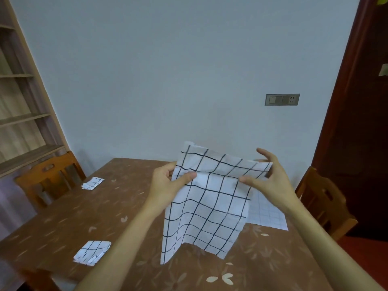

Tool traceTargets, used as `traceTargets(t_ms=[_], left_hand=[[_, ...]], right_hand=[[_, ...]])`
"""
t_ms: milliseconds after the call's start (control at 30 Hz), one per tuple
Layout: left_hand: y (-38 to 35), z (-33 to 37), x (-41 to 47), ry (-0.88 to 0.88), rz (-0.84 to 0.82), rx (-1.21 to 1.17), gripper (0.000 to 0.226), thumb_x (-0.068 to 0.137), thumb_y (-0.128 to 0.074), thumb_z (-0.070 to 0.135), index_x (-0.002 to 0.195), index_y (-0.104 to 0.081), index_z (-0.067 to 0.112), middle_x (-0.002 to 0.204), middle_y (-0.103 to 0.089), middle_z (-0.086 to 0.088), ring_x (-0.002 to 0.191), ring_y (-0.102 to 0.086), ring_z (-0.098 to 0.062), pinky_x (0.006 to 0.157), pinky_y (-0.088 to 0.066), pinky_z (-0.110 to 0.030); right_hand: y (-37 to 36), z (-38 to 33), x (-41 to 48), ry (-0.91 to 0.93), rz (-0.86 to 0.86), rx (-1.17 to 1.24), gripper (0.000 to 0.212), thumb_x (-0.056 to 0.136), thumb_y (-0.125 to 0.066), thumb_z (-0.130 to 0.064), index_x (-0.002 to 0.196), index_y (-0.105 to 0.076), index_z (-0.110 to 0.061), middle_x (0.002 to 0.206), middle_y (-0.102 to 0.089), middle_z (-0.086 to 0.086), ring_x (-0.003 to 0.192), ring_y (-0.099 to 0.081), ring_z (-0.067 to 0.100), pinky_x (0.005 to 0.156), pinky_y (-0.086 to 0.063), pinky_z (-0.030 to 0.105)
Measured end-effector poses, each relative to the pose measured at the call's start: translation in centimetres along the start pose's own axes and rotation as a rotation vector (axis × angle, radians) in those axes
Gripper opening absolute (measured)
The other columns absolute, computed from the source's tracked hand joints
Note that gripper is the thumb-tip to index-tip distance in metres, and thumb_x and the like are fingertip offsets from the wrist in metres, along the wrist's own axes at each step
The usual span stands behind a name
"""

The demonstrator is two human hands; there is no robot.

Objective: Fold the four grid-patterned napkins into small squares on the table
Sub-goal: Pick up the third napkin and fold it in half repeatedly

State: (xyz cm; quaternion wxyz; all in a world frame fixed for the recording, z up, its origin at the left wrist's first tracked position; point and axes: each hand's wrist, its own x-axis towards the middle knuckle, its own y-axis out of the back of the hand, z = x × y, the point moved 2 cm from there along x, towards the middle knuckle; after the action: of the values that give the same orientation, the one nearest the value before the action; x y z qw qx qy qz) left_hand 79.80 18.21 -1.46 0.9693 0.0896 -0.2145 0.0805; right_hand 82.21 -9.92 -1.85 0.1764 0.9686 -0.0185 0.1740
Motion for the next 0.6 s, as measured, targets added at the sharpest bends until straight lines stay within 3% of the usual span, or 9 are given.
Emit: traceTargets(t_ms=[100,233,300,367,400,467,533,567,600], left_hand=[[0.5,0.3,0.8,0.034,0.023,-0.073,0.015,0.080,-0.082,0.006,0.092,-0.075,0.001,0.091,-0.080,-0.007,0.085,-0.076,-0.017,0.081,-0.060,-0.028],[0.5,1.3,1.2,0.028,0.016,-0.090,0.010,0.082,-0.080,0.005,0.089,-0.073,0.008,0.085,-0.079,0.003,0.081,-0.074,-0.008,0.077,-0.057,-0.022],[0.7,1.6,1.0,-0.002,0.039,-0.020,0.012,0.083,-0.081,0.010,0.089,-0.070,0.008,0.089,-0.078,0.007,0.084,-0.072,0.001,0.084,-0.055,-0.020],[1.2,1.1,1.1,-0.001,0.049,0.075,0.045,0.079,-0.085,0.025,0.108,-0.065,-0.004,0.118,-0.073,-0.010,0.111,-0.067,-0.016,0.103,-0.053,-0.037],[1.6,0.8,1.0,0.003,0.021,0.092,0.057,0.075,-0.087,0.031,0.114,-0.063,-0.002,0.121,-0.072,-0.010,0.114,-0.066,-0.023,0.100,-0.055,-0.039],[2.0,0.1,0.4,0.046,-0.051,0.087,0.048,0.071,-0.086,0.029,0.111,-0.065,0.012,0.108,-0.078,0.008,0.104,-0.072,-0.014,0.088,-0.059,-0.028],[2.5,-1.1,-0.1,0.101,-0.093,0.082,0.030,0.078,-0.083,0.015,0.100,-0.063,0.019,0.086,-0.077,0.015,0.087,-0.073,-0.005,0.074,-0.056,-0.019],[2.7,-1.4,-0.4,0.111,-0.100,0.096,0.026,0.081,-0.081,0.012,0.086,-0.056,0.017,0.067,-0.066,0.012,0.068,-0.066,-0.006,0.066,-0.049,-0.019],[3.1,-2.0,-0.4,0.093,-0.084,0.136,0.036,0.081,-0.081,0.013,0.075,-0.046,0.012,0.058,-0.046,0.007,0.058,-0.052,-0.011,0.062,-0.041,-0.023]], right_hand=[[-1.1,1.1,-1.6,-0.090,-0.123,0.088,0.048,0.065,-0.092,-0.023,0.100,-0.058,-0.023,0.087,-0.070,-0.010,0.088,-0.067,-0.003,0.066,-0.050,0.011],[-2.6,3.1,-1.9,-0.098,-0.234,0.141,0.011,0.078,-0.083,-0.019,0.083,-0.075,-0.013,0.075,-0.077,-0.004,0.078,-0.075,0.011,0.064,-0.057,0.020],[-2.8,3.1,-1.7,-0.080,-0.203,0.147,0.014,0.082,-0.080,-0.025,0.081,-0.078,-0.012,0.080,-0.076,0.015,0.080,-0.074,0.022,0.074,-0.060,0.039],[-2.7,2.7,-1.5,-0.071,-0.149,0.225,0.015,0.083,-0.078,-0.021,0.071,-0.076,-0.014,0.067,-0.073,0.008,0.069,-0.070,0.012,0.064,-0.054,0.027],[-2.6,2.7,-1.3,-0.065,-0.130,0.262,0.020,0.084,-0.077,-0.017,0.065,-0.072,-0.014,0.057,-0.068,-0.002,0.059,-0.065,0.005,0.059,-0.049,0.018],[-2.5,2.3,-1.2,-0.060,-0.108,0.283,0.024,0.086,-0.076,-0.015,0.062,-0.071,-0.013,0.051,-0.057,-0.010,0.049,-0.053,0.002,0.055,-0.041,0.012],[-2.4,2.0,-1.1,-0.044,-0.111,0.298,0.043,0.088,-0.072,-0.010,0.047,-0.067,-0.021,0.048,-0.054,-0.015,0.045,-0.049,-0.001,0.054,-0.038,0.008],[-2.5,1.4,-1.3,-0.041,-0.097,0.297,0.054,0.089,-0.069,-0.006,0.039,-0.061,-0.024,0.043,-0.050,-0.016,0.041,-0.046,-0.003,0.050,-0.036,0.006],[-2.4,1.5,-1.3,-0.038,-0.094,0.277,0.060,0.091,-0.067,-0.004,0.036,-0.058,-0.026,0.039,-0.045,-0.017,0.038,-0.042,-0.002,0.047,-0.033,0.005]])
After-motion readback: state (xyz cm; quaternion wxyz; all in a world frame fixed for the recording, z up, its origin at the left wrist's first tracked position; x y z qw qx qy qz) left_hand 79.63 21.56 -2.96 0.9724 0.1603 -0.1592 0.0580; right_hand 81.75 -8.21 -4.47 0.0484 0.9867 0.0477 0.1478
